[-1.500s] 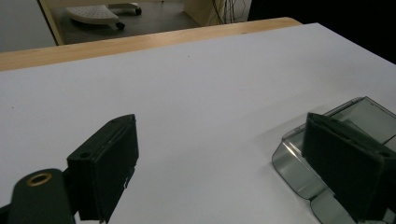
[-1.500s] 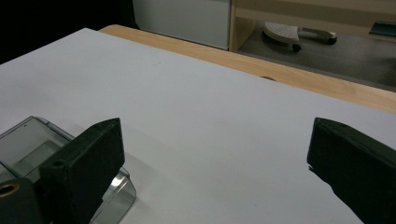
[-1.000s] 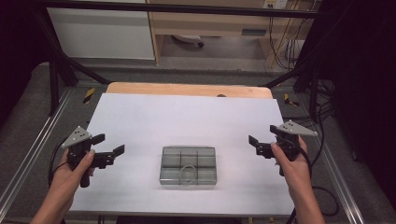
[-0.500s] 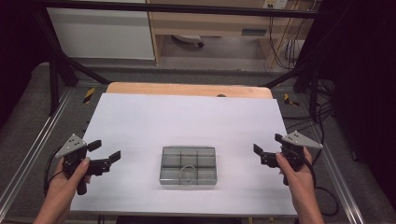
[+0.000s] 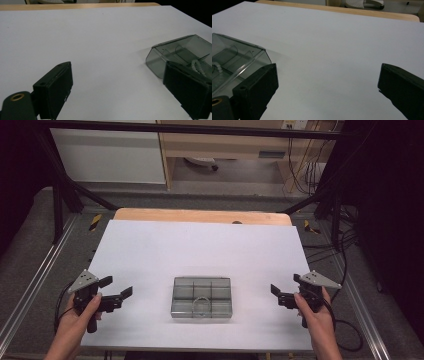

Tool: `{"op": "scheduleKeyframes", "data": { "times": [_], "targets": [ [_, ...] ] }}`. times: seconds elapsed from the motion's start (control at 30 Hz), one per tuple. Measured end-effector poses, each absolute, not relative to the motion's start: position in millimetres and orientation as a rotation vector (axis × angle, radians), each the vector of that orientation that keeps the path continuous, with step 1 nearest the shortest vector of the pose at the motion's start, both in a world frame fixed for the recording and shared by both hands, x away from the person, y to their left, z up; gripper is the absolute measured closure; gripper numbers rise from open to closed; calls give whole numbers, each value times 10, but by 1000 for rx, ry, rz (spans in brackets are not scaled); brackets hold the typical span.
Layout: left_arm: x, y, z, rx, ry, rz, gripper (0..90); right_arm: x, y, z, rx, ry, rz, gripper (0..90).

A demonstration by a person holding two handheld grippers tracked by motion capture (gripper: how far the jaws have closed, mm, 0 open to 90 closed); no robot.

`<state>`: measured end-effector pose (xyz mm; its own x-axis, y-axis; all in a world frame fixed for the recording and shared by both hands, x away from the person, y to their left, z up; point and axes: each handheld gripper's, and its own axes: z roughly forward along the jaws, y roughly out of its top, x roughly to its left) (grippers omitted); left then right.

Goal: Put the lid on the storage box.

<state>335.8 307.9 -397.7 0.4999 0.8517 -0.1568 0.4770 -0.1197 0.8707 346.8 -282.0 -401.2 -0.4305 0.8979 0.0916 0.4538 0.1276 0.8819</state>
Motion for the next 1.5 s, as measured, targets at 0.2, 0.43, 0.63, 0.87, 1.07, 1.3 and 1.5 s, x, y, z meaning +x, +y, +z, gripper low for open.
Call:
{"op": "scheduleKeyframes", "data": {
  "times": [0.2, 0.43, 0.63, 0.87, 1.07, 1.3, 1.5],
  "targets": [
    [3371, 3024, -4073, 1776, 1135, 462, 100, 3439, -2812, -4145, 1304, 1950, 1241, 41],
    [3376, 2969, -4166, 1791, 1127, 456, 104, 3432, -2750, -4316, 1314, 1988, 1225, 38],
    [3368, 2922, -4261, 1809, 1123, 446, 107, 3450, -2642, -4415, 1292, 2038, 1216, 37],
    [3341, 2844, -4343, 1857, 1104, 453, 108, 3518, -2530, -4441, 1288, 2064, 1227, 37],
    [3386, 2752, -4396, 1890, 1095, 439, 108, 3635, -2397, -4441, 1249, 2094, 1213, 38],
    [3576, 2561, -4439, 1925, 1128, 459, 131, 3828, -2302, -4474, 1262, 2105, 1179, 40],
    [3667, 2444, -4489, 1966, 1126, 497, 133, 3883, -2231, -4521, 1239, 2122, 1104, 39]
  ]
}}
